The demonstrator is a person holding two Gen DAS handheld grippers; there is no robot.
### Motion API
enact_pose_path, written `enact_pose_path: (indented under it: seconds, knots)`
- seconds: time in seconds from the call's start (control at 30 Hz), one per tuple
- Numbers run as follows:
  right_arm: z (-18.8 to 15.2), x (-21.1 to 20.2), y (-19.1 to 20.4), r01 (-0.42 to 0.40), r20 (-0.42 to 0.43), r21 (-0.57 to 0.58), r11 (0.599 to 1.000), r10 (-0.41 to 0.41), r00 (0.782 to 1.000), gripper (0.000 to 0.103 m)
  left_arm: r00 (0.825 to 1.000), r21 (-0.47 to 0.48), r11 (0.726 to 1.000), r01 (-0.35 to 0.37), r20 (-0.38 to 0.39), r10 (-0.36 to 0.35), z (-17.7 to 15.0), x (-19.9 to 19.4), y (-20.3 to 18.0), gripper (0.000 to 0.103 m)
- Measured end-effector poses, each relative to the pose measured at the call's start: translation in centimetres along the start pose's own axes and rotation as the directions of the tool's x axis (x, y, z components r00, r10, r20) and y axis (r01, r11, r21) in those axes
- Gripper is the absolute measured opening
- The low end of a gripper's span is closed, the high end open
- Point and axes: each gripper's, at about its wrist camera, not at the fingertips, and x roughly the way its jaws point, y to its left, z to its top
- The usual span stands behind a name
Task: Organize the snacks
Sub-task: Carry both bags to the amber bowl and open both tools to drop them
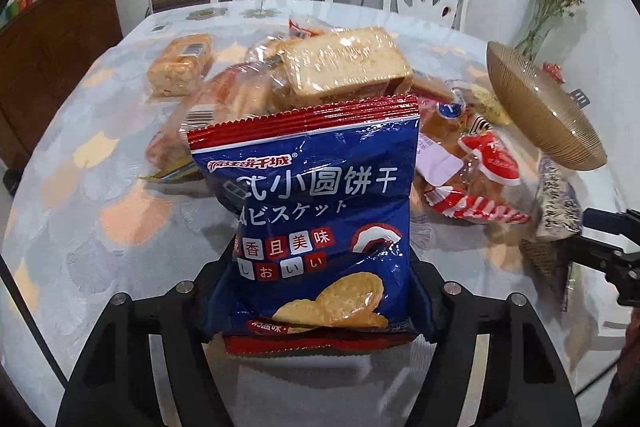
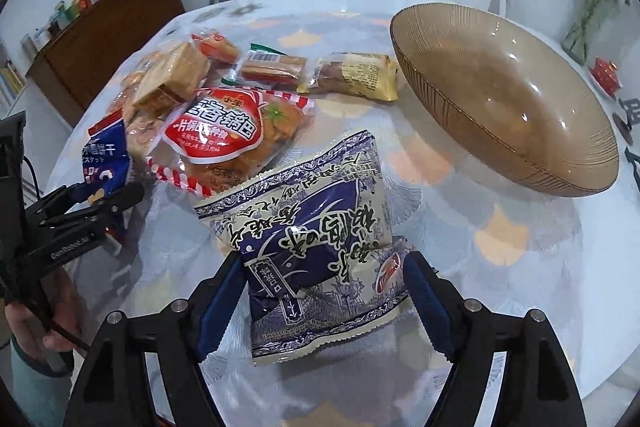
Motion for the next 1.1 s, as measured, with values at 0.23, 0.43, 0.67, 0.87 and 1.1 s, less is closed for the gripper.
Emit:
enact_pose_path:
  seconds: [0.23, 0.43, 0.67, 0.87, 1.1]
  knots:
    - [0.0, 0.8, -1.1, -0.1, 0.03, 0.028, 0.995, 0.099, 0.995, 0.081, 0.999, 0.024, 1.0, -0.015, 0.031, 0.015, -0.2, -3.5, 0.5, 0.069]
    - [0.6, 1.4, -1.5, -0.163, 0.076, 0.059, 0.985, 0.158, 0.985, 0.088, 0.999, 0.052, 0.999, -0.007, 0.046, 0.005, -0.2, -4.5, -0.6, 0.069]
    - [-0.2, 0.0, -1.0, -0.121, 0.073, -0.01, 0.993, 0.122, 0.99, 0.088, 0.999, 0.085, 0.996, -0.004, 0.055, -0.001, 0.0, -4.8, -1.6, 0.069]
    - [-0.7, -0.6, 0.4, -0.032, 0.05, -0.233, 0.972, 0.045, 0.998, 0.097, 0.998, 0.089, 0.996, 0.004, 0.058, -0.009, -0.1, -4.9, -1.9, 0.069]
    - [0.8, 2.6, 0.5, -0.029, 0.032, -0.255, 0.967, 0.039, 0.999, 0.095, 0.997, 0.125, 0.992, -0.005, 0.072, -0.004, 0.3, -5.3, -2.8, 0.069]
